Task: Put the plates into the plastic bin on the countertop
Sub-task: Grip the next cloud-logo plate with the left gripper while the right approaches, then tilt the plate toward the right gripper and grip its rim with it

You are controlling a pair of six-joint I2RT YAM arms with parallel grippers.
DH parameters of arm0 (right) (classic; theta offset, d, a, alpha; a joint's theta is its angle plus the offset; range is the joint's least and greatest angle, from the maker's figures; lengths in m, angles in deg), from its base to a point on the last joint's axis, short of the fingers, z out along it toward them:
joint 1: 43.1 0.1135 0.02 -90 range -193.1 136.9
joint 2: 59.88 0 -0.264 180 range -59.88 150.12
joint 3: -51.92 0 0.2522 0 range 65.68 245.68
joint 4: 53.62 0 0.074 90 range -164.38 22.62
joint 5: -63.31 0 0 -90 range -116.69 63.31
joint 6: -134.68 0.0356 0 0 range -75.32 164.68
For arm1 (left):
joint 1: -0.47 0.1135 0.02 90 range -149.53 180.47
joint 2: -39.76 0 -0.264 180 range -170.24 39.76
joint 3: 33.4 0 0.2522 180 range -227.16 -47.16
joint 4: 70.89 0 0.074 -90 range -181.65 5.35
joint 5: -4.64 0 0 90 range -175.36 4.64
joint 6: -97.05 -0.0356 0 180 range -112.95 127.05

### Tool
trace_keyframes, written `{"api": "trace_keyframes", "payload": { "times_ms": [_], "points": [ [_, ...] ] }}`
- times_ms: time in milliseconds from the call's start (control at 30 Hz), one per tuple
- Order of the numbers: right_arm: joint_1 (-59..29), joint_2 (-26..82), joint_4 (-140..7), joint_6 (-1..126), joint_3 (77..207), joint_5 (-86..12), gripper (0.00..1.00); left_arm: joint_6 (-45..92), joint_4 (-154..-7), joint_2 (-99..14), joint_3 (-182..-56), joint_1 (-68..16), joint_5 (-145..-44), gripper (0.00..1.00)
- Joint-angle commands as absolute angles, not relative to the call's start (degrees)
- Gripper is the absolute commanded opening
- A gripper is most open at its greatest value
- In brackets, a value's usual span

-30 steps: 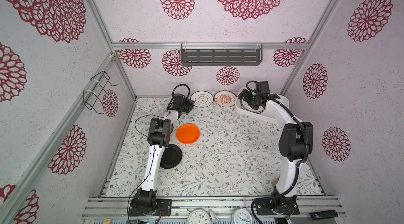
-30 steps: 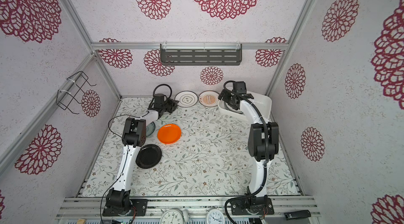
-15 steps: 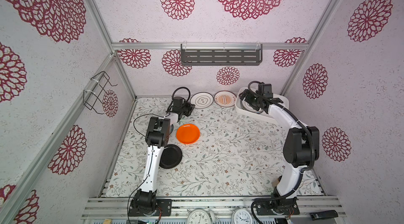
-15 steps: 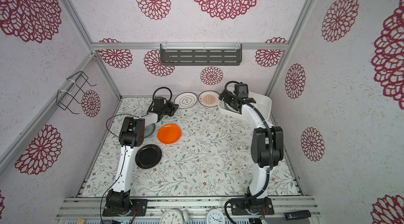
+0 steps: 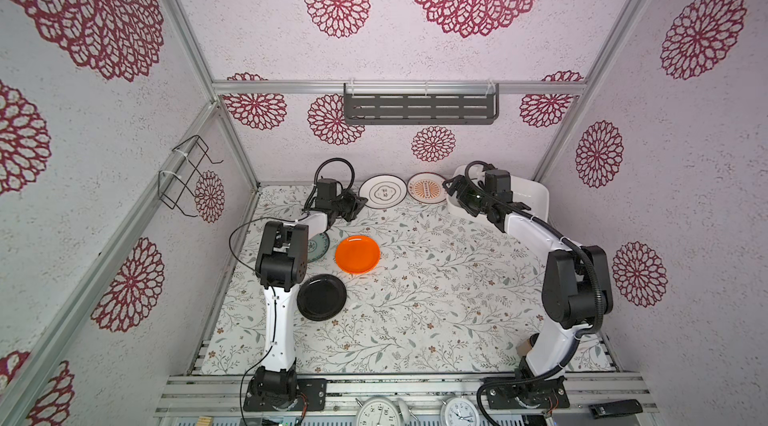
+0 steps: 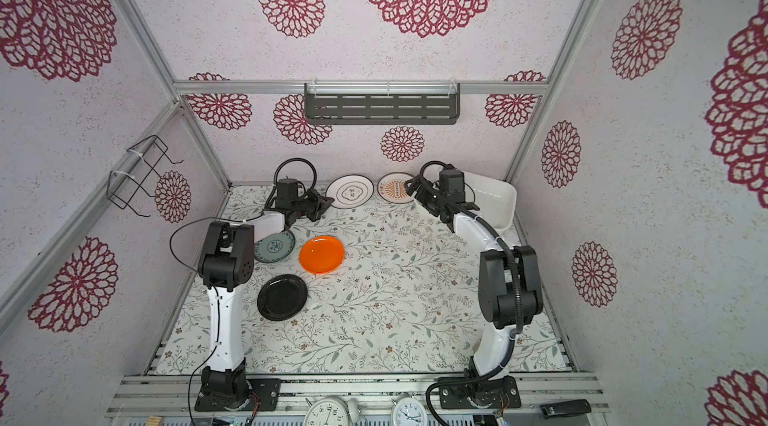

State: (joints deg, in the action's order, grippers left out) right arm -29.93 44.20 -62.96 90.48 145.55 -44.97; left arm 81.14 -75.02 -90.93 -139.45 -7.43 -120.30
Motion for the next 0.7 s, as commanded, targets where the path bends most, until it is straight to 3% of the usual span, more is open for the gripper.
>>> {"api": "trace_keyframes", "payload": {
  "times_ms": [0, 133, 467, 567, 667],
  "points": [
    [-26.0, 44.4, -55.5, 92.7, 146.2, -47.2, 0.96, 75.1, -78.8, -85.0, -138.3, -6.7, -126.8, 0.00],
    [-22.7, 46.4, -52.2, 94.3, 146.8, -47.1, 0.92, 66.8, -87.8, -79.8, -136.9, -6.8, -127.9, 0.00],
    [-18.5, 49.9, -52.6, 95.6, 148.5, -45.2, 0.72, 60.7, -89.9, -69.0, -129.7, -7.0, -130.7, 0.00],
    [-18.1, 49.6, -52.3, 96.2, 147.8, -44.4, 0.62, 59.4, -91.4, -67.7, -129.4, -7.0, -131.3, 0.00],
    [-17.9, 49.7, -52.7, 96.3, 148.2, -44.8, 0.45, 59.0, -91.4, -67.0, -129.2, -7.1, -131.6, 0.00]
  ]
}}
